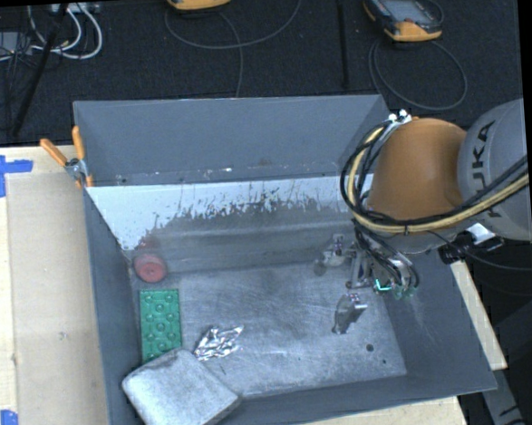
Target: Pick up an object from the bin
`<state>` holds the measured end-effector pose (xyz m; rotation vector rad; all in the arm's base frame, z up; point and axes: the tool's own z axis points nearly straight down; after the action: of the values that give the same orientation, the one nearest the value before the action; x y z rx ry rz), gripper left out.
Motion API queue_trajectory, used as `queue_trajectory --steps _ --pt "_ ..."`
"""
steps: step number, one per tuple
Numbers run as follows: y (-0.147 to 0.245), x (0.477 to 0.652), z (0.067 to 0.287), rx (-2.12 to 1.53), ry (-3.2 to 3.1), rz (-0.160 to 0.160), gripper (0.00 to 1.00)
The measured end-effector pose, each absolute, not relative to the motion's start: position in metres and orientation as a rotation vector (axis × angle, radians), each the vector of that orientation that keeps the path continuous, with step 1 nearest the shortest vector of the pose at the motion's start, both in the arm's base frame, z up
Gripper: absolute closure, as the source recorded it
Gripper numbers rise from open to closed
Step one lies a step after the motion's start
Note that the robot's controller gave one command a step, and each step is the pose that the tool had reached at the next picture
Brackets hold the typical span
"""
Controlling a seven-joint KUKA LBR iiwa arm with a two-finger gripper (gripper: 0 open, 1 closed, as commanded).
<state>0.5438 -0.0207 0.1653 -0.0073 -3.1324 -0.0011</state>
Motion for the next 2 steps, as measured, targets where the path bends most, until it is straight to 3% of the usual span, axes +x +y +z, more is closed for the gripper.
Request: queue_trajectory --steps 1,2 --pt "0.098 0.515 0.119 0.271 -3.123 -0.005 0.0" --pt "0.142 0.536 0.071 0.489 -3.103 0.001 0.0"
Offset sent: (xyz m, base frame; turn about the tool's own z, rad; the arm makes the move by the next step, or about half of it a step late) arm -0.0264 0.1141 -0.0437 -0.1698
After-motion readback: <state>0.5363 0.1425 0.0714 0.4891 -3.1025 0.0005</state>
